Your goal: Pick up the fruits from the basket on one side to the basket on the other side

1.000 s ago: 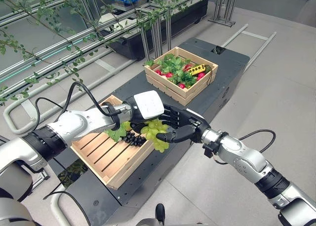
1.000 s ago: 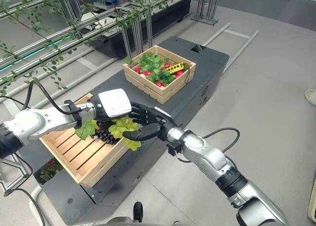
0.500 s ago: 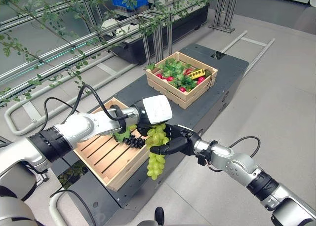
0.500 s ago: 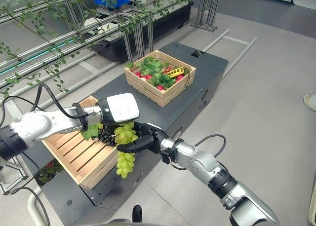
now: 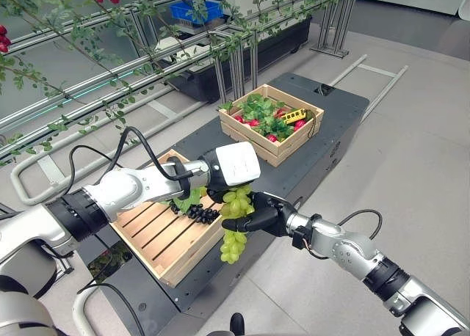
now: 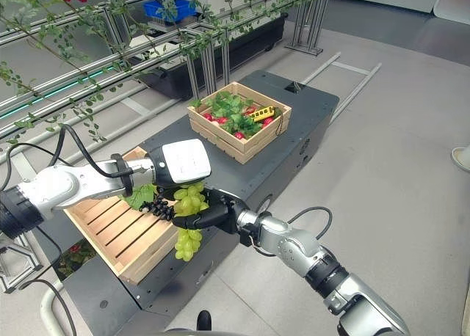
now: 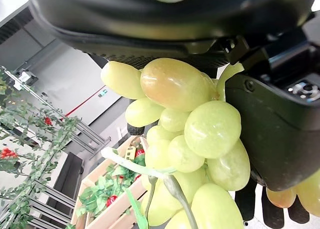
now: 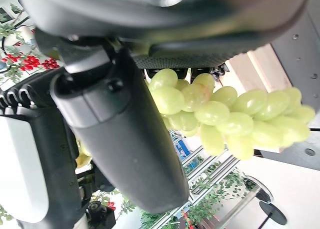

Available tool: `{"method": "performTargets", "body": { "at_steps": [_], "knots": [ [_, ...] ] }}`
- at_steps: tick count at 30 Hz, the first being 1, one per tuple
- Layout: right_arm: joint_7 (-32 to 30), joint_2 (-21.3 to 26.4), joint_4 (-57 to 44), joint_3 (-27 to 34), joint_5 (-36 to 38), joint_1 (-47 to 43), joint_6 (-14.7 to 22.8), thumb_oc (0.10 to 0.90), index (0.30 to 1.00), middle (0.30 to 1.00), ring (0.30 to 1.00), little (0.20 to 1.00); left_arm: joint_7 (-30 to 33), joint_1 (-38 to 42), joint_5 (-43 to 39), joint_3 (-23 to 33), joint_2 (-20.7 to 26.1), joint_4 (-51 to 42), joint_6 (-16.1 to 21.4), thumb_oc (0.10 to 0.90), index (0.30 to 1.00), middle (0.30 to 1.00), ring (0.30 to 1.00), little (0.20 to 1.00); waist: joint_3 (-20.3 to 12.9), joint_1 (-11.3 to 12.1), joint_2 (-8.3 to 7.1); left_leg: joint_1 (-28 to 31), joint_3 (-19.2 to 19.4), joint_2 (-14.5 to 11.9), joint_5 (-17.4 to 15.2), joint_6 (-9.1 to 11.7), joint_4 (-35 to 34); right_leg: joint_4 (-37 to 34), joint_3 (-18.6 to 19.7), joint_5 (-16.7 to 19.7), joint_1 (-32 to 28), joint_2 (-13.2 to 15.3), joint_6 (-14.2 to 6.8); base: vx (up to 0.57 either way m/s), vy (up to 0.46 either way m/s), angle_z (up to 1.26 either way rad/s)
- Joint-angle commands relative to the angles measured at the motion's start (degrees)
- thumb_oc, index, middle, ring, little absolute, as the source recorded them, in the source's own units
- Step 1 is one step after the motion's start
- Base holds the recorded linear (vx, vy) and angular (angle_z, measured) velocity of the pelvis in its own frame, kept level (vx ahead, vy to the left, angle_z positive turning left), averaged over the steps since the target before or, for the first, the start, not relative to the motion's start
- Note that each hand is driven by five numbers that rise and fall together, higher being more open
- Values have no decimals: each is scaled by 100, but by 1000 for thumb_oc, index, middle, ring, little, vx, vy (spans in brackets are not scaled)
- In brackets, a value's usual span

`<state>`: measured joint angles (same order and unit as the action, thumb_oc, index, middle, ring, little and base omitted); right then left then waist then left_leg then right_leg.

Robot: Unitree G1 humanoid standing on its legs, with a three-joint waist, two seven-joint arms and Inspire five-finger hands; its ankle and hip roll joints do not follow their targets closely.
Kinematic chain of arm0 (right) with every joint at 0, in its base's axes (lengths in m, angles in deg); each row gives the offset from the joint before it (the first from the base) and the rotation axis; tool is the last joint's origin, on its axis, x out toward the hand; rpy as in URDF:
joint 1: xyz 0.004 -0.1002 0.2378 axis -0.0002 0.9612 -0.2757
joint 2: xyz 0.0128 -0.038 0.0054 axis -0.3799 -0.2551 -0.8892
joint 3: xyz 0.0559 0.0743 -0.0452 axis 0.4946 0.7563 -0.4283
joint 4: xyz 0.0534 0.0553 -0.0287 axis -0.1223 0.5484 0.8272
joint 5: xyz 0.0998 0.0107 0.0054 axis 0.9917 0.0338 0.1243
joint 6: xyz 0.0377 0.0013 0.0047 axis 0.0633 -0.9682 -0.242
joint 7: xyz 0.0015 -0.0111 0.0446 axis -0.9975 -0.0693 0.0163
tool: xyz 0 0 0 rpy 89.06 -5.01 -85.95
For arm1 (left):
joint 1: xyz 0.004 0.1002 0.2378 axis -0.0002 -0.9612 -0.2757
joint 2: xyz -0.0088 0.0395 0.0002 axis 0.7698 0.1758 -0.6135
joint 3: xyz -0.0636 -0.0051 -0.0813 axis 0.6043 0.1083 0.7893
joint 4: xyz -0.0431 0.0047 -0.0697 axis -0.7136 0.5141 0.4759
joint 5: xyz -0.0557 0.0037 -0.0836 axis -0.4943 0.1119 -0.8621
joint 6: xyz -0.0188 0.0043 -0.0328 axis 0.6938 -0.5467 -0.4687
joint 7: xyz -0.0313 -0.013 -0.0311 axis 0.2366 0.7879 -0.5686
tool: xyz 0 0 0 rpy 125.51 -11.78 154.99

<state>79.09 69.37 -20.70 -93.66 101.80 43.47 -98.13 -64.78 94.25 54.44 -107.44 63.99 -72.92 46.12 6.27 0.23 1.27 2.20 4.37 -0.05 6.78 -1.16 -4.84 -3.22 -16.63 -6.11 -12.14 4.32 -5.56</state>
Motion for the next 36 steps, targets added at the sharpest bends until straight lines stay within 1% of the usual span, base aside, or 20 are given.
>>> {"method": "performTargets", "body": {
  "at_steps": [1,3,6,7,8,9,12,15,18,21,28,29,30,31,36],
  "knots": [
    [-14,-643,-723,363,530,-176,1077,800,900,900,900,900,375,694,35,461,-345,512,-68,400,300,300,300,300,-500,67,-27,193,-214,-114,-559,230,-16,-142,-62,459,222,33,324,0,0,0],
    [-71,-606,-808,406,552,-186,1075,800,900,900,900,900,407,673,34,448,-312,559,-3,400,300,300,300,300,-503,57,-24,195,-203,-116,-563,227,-16,-140,-49,464,231,36,318,0,0,0],
    [-18,-601,-785,494,784,-172,1183,800,900,900,900,900,528,629,7,441,-325,655,119,400,300,300,300,300,-522,42,-23,194,-173,-123,-563,217,-16,-144,-42,471,241,40,312,0,0,0],
    [18,-690,-732,580,1036,-109,1385,449,373,373,373,373,524,623,11,444,-382,703,195,400,300,300,300,300,-528,39,-26,199,-166,-128,-566,212,-16,-151,-46,477,235,40,311,0,0,0],
    [14,-695,-727,585,1048,-104,1409,400,300,300,300,300,521,624,13,441,-387,707,200,400,300,300,300,300,-530,41,-27,199,-166,-128,-566,212,-16,-153,-46,478,235,40,311,0,0,0],
    [-106,-802,-670,655,1069,-52,1688,400,300,300,300,300,467,586,51,441,-450,726,224,400,300,300,300,300,-540,40,-26,204,-165,-132,-570,211,-16,-161,-50,481,228,41,306,0,0,0],
    [-264,-971,-559,757,941,8,1960,400,300,300,300,300,378,480,136,481,-547,753,228,400,300,300,300,300,-539,33,-15,209,-172,-132,-576,204,-16,-171,-45,483,222,45,299,3,-2,5],
    [-364,-1027,-581,848,814,109,2105,400,300,300,300,300,364,346,193,552,-557,788,227,400,300,300,300,300,-535,17,-12,217,-158,-141,-585,202,-16,-178,-25,485,222,49,288,0,0,0],
    [-349,-980,-591,915,840,161,2102,400,300,300,300,300,418,243,237,602,-516,837,218,406,309,309,309,309,-525,1,-12,220,-137,-152,-579,205,-16,-178,-4,495,233,48,283,0,0,0],
    [-299,-939,-585,964,873,185,2026,400,300,300,300,300,570,228,233,626,-496,922,242,400,300,300,300,300,-524,-7,-14,218,-123,-157,-582,209,-16,-178,0,500,241,51,279,0,0,0],
    [-190,-910,-388,997,900,296,1955,400,300,300,300,300,600,272,187,712,-459,884,45,400,300,300,300,300,-539,-8,-23,205,-115,-157,-577,207,-16,-178,-5,510,253,54,278,0,0,0],
    [-172,-899,-376,1006,904,303,1939,400,300,300,300,300,585,281,167,728,-450,878,11,458,387,387,387,387,-539,-10,-24,205,-110,-160,-576,208,-16,-178,-8,511,253,55,278,0,0,0],
    [-143,-893,-359,1009,889,318,1927,400,300,300,300,300,596,296,137,748,-429,867,-59,543,514,514,514,514,-538,-9,-24,202,-107,-160,-576,209,-16,-178,-6,513,256,55,277,0,0,0],
    [-128,-882,-351,1025,843,323,1905,400,300,300,300,300,565,311,121,771,-426,899,-154,800,900,900,900,900,-536,-10,-27,198,-104,-164,-574,211,-16,-178,-6,516,262,54,278,0,0,0],
    [-167,-873,-314,1030,818,301,1877,400,300,300,300,300,670,318,108,867,-392,947,-330,800,900,900,900,900,-534,-10,-21,199,-113,-164,-580,213,-16,-178,2,513,265,54,286,0,0,0]
  ]
}}
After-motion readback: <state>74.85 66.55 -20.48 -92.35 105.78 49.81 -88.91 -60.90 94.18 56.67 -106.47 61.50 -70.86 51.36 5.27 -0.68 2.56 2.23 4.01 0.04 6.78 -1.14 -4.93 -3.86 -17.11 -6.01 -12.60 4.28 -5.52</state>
